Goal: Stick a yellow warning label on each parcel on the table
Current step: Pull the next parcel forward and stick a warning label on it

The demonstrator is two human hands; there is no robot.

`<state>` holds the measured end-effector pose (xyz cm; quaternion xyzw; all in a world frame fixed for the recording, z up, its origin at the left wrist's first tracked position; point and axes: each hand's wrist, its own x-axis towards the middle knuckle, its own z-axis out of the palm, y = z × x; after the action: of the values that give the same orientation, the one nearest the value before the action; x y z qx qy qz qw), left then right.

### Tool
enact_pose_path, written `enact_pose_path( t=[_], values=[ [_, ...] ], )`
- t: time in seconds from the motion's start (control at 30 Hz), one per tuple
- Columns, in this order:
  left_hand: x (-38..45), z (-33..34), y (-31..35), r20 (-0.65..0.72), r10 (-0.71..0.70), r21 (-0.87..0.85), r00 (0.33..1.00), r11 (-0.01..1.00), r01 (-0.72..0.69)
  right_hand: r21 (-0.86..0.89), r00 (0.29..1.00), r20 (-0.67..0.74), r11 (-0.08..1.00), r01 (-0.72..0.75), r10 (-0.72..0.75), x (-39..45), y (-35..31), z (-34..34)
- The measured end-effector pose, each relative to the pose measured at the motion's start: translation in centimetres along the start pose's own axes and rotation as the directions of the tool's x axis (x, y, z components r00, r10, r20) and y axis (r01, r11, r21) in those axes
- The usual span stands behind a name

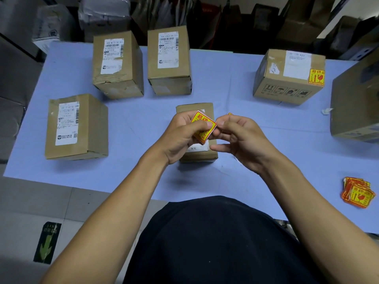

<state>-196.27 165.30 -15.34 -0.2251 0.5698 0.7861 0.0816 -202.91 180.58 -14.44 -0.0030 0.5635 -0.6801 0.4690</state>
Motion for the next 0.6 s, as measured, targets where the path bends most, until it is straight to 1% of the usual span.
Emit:
enact_pose_path(
  t=[0.17,0.2,0.27,0.3,0.33,0.37,0.4,0.43,0.5,0.6],
  values=[
    [0.1,0.0,0.0,0.010,0.019,-0.033,1.000,0.999,-0.019,-0.021,0.999,0.000,0.999,0.045,-0.045,-0.1,0.1,0.4],
    [0.2,0.1,-0.1,-0.004,0.030,-0.048,1.000,0.998,-0.030,-0.015,0.998,-0.010,0.998,0.062,-0.062,-0.1,0.2,0.5],
    [0.4,0.2,-0.8,-0.108,0.058,-0.061,0.992,0.996,-0.065,-0.007,0.993,-0.051,0.995,0.103,-0.103,0.1,0.4,0.4],
    [0.6,0.3,-1.2,-0.194,0.093,-0.020,0.977,0.995,-0.099,-0.019,0.989,-0.082,0.992,0.124,-0.125,0.3,0.4,0.4],
    [0.7,0.4,-1.5,-0.285,0.144,0.062,0.948,0.989,-0.132,-0.045,0.983,-0.115,0.989,0.142,-0.146,0.4,0.5,0.4],
    [0.7,0.7,-1.8,-0.342,0.203,0.157,0.918,0.975,-0.158,-0.086,0.975,-0.145,0.984,0.156,-0.167,0.6,0.6,0.3],
    [0.7,0.9,-1.9,-0.361,0.258,0.236,0.896,0.955,-0.180,-0.137,0.967,-0.167,0.976,0.168,-0.190,0.8,0.7,0.3],
    [0.6,1.1,-2.0,-0.347,0.308,0.298,0.886,0.932,-0.207,-0.194,0.960,-0.180,0.965,0.177,-0.213,0.9,0.8,0.2],
    [0.4,1.4,-2.1,-0.294,0.349,0.375,0.890,0.899,-0.228,-0.293,0.950,-0.185,0.937,0.191,-0.251,1.1,1.1,0.0],
    [0.2,1.6,-2.4,-0.288,0.318,0.418,0.903,0.890,-0.181,-0.371,0.943,-0.180,0.907,0.199,-0.281,1.3,1.4,-0.2]
  ],
)
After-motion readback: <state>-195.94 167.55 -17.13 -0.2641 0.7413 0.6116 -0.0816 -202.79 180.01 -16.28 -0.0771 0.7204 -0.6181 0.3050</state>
